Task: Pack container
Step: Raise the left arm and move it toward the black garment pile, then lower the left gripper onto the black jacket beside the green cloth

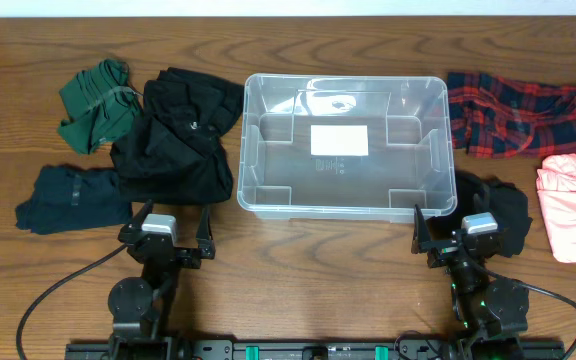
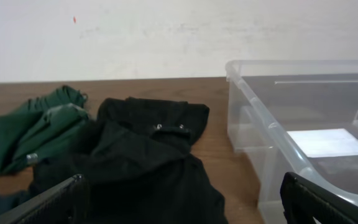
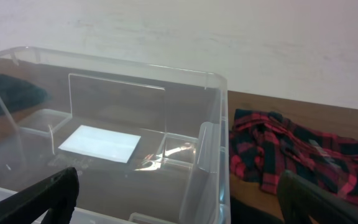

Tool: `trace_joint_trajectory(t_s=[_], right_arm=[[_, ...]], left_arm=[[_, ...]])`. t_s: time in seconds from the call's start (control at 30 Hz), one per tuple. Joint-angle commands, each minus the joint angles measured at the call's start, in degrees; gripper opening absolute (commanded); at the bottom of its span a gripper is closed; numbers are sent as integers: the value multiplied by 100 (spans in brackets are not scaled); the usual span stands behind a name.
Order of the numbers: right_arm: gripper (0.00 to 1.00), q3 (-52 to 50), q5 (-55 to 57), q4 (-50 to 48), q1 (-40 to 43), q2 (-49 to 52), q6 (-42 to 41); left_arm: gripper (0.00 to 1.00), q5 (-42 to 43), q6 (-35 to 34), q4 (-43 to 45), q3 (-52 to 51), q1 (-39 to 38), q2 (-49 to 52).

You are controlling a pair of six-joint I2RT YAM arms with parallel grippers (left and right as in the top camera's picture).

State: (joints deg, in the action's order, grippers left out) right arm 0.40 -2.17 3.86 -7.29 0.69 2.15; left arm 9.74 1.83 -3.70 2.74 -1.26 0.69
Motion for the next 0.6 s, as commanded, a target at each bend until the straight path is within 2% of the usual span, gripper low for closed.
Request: trace_joint_trajectory(t_s=[0.0, 0.1, 0.27, 0.47, 0.57], right_arm=[[99, -9, -39, 22, 52, -28, 70], [99, -9, -39, 22, 52, -28, 70], [99, -9, -39, 22, 52, -28, 70], [99, -9, -42, 22, 52, -28, 70], [99, -9, -39, 22, 52, -28, 70]], left_arm=[[98, 13, -328, -28, 514, -22, 111], [98, 9, -326, -57, 955, -15, 387], [98, 9, -345, -632, 2039, -7, 1493], [98, 13, -310, -1753, 3735, -4, 3523], [98, 11, 149, -2667, 4870, 9, 4656]])
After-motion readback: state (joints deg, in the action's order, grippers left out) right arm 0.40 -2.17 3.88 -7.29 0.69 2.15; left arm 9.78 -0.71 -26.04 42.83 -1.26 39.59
